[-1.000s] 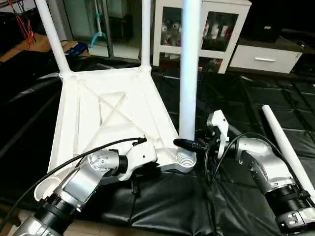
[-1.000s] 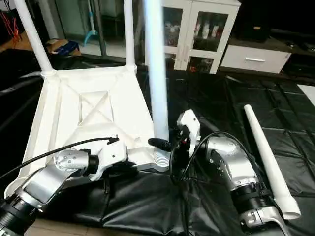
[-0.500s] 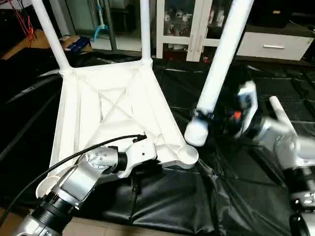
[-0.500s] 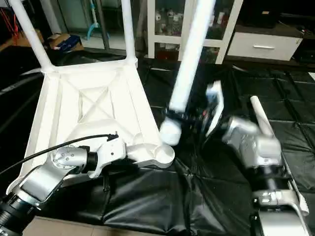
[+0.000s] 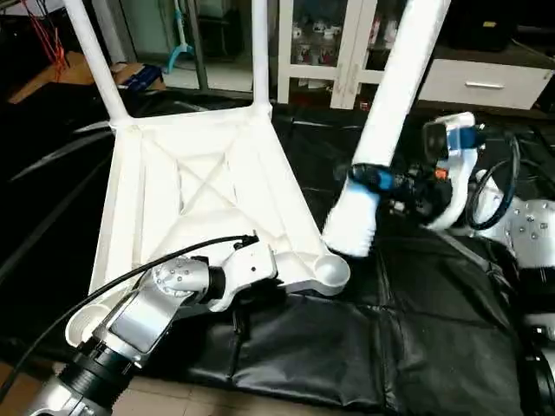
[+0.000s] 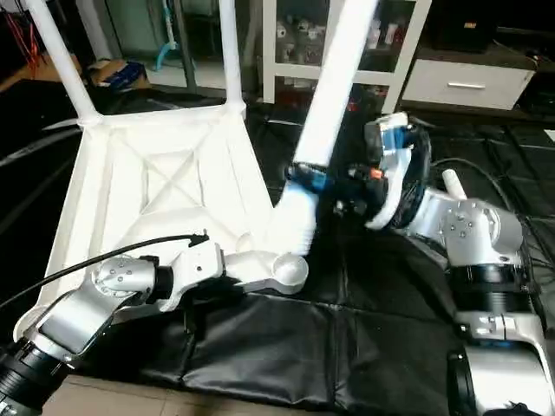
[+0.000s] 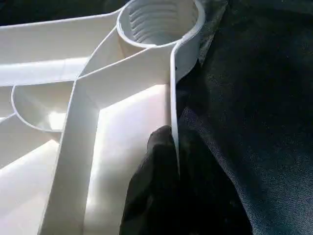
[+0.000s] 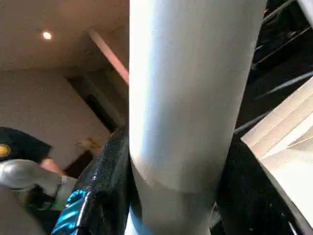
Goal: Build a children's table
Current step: Insert table leg to table base
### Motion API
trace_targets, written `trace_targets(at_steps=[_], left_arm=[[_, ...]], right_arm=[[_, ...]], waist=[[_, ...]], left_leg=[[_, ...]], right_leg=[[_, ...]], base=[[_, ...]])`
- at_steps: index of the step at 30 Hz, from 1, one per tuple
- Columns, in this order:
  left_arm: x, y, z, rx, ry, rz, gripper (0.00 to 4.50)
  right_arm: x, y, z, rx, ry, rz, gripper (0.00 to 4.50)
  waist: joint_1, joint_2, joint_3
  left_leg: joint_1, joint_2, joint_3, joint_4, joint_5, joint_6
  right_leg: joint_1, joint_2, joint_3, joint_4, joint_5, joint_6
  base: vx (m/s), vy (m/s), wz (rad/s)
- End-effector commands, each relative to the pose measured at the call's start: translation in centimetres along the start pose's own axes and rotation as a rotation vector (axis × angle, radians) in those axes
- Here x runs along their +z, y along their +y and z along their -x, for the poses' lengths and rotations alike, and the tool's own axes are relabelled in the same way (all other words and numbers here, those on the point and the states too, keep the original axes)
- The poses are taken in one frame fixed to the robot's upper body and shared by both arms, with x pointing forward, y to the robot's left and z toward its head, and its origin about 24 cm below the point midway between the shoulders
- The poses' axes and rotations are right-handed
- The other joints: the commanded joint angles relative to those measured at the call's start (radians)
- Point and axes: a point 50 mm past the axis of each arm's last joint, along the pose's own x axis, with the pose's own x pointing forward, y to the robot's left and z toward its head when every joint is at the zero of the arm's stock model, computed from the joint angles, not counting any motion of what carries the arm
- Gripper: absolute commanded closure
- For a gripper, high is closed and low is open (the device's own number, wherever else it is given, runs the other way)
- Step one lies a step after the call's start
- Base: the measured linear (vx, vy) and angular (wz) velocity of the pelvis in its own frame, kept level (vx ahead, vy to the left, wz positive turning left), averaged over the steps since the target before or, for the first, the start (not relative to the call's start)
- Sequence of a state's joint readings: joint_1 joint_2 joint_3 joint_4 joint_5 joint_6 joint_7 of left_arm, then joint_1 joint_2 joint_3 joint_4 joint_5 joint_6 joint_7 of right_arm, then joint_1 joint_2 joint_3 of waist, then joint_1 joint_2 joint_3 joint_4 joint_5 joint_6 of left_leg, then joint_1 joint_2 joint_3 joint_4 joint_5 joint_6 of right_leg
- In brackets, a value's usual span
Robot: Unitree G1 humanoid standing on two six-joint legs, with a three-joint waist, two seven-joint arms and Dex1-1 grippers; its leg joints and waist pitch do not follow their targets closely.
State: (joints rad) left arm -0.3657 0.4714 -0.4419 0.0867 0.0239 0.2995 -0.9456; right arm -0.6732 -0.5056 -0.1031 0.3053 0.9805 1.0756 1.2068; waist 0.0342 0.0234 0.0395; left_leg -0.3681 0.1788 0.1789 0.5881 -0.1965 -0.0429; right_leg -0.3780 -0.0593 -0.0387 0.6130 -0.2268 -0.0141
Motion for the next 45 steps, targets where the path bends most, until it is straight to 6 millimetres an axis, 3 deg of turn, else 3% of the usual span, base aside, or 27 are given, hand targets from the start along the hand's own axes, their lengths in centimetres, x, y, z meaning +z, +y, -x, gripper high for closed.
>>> trace_targets(at_steps=[1,9,13,15,17,21,23,26,34,39,45], left_arm=[[-2.2,-0.5,0.0,-0.014,0.108,0.049,4.49],[-2.4,-0.4,0.2,-0.007,0.115,0.052,4.49],[-2.4,-0.4,0.2,-0.008,0.115,0.051,4.49],[-2.3,-0.3,0.2,-0.004,0.111,0.052,4.49],[-2.3,-0.3,0.2,-0.005,0.111,0.052,4.49],[-2.3,-0.2,0.2,-0.006,0.112,0.049,4.49],[-2.3,-0.1,0.2,-0.004,0.113,0.048,4.49],[-2.3,0.0,0.3,-0.003,0.116,0.046,4.49],[-2.3,0.0,0.3,0.000,0.115,0.047,4.49],[-2.3,-0.1,0.3,-0.001,0.115,0.047,4.49],[-2.4,-0.1,0.3,0.000,0.118,0.046,4.49]], right_arm=[[0.8,1.1,-0.4,0.053,0.007,0.013,2.66],[0.6,1.7,-0.1,0.085,0.037,-0.022,2.66],[0.1,1.2,0.0,0.032,0.064,0.004,2.66],[-1.7,-2.1,0.2,-0.231,0.195,0.238,2.66],[-2.8,-2.9,0.2,-0.272,0.257,0.270,2.66],[-4.3,-4.0,-0.2,-0.302,0.305,0.277,2.66],[-4.7,-5.3,0.0,-0.398,0.352,0.336,2.66],[-4.3,-6.5,0.4,-0.484,0.329,0.383,2.66],[-3.2,-7.1,0.1,-0.517,0.297,0.451,2.66],[-4.0,-7.5,-0.2,-0.484,0.340,0.459,2.66],[-4.9,-7.6,0.0,-0.446,0.420,0.448,2.66]], waist=[[0.009,-0.015,-0.054],[0.013,-0.014,-0.059],[0.014,-0.015,-0.058],[0.012,-0.016,-0.056],[0.011,-0.014,-0.056],[0.004,-0.013,-0.057],[0.006,-0.012,-0.059],[0.004,-0.010,-0.058],[0.000,-0.011,-0.056],[-0.001,-0.010,-0.057],[-0.001,-0.011,-0.058]], left_leg=[[0.010,0.053,-0.013,-0.058,-0.064,0.056],[0.007,0.051,-0.013,-0.053,-0.025,0.068],[0.007,0.051,-0.013,-0.052,-0.031,0.066],[0.007,0.052,-0.012,-0.052,-0.038,0.049],[0.010,0.052,-0.012,-0.053,-0.066,0.024],[0.008,0.049,-0.014,-0.054,-0.066,0.037],[0.009,0.051,-0.014,-0.052,-0.063,0.042],[0.009,0.048,-0.013,-0.051,-0.065,0.038],[0.008,0.050,-0.014,-0.050,-0.086,0.057],[0.010,0.050,-0.014,-0.050,-0.109,0.044],[0.008,0.050,-0.014,-0.047,-0.087,0.069]], right_leg=[[0.043,-0.077,0.040,-0.061,0.006,-0.262],[0.046,-0.076,0.038,-0.052,0.064,-0.270],[0.045,-0.078,0.038,-0.052,0.050,-0.272],[0.040,-0.080,0.038,-0.054,0.029,-0.268],[0.039,-0.082,0.039,-0.057,-0.004,-0.261],[0.043,-0.074,0.039,-0.054,0.033,-0.263],[0.042,-0.077,0.039,-0.051,0.051,-0.268],[0.042,-0.076,0.040,-0.051,0.052,-0.277],[0.044,-0.074,0.039,-0.049,0.041,-0.279],[0.042,-0.074,0.040,-0.051,0.010,-0.278],[0.043,-0.074,0.039,-0.046,0.052,-0.284]], base=[[0.000,0.000,0.00],[0.000,0.000,0.00],[0.000,0.000,0.00],[0.000,0.000,0.00],[0.000,0.000,0.00],[0.000,0.000,0.00],[0.000,0.000,0.00],[0.000,0.000,0.00],[0.000,0.000,0.00],[0.000,0.000,0.00],[0.000,0.000,0.00]])
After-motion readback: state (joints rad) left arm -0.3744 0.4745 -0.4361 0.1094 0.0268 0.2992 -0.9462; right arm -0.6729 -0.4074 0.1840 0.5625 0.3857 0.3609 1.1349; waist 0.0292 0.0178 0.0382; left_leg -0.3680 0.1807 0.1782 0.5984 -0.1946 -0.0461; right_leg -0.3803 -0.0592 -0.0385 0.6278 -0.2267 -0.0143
